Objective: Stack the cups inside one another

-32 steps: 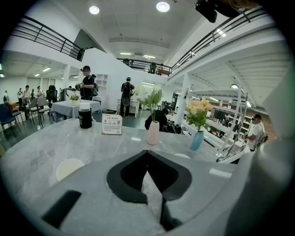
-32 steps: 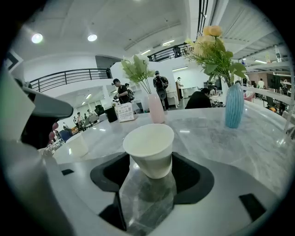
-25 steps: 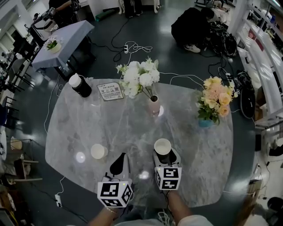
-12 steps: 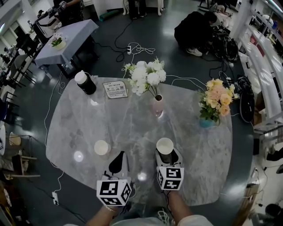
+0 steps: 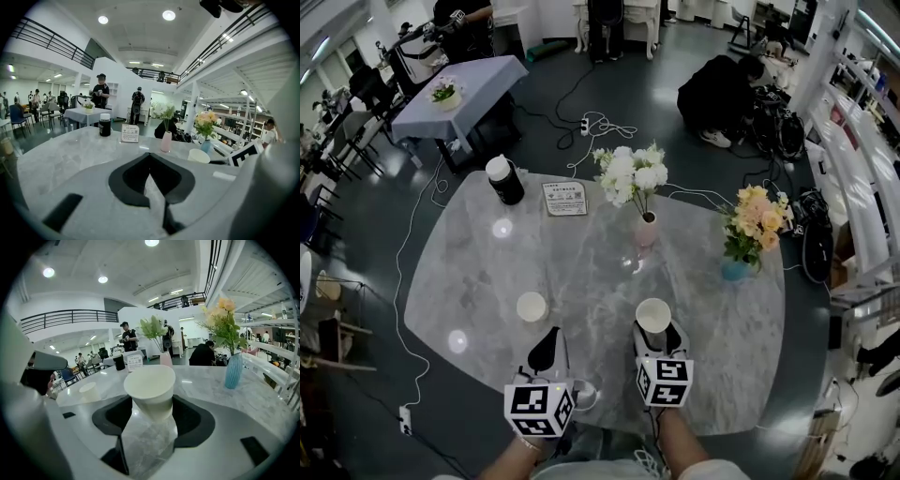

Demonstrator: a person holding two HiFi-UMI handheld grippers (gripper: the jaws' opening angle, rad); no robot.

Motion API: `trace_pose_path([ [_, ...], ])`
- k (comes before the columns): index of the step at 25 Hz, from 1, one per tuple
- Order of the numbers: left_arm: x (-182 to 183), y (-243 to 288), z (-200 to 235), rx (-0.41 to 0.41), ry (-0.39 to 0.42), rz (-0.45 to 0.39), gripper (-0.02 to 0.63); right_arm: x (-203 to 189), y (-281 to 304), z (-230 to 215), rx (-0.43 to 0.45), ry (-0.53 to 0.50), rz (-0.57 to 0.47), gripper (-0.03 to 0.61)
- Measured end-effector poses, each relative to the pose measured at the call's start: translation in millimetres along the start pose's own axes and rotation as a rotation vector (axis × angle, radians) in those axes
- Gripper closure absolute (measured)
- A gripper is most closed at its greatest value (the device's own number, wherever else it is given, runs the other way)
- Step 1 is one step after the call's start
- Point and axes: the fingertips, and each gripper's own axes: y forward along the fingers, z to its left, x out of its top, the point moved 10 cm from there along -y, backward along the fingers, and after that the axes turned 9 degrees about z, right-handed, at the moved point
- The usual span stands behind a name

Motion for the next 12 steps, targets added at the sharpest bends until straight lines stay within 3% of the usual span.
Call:
trace_pose_path([
  [12, -20, -66, 25, 0.019, -0.029, -0.050, 0.617, 4, -50, 49, 0.018, -0.064, -0.043, 0.337],
])
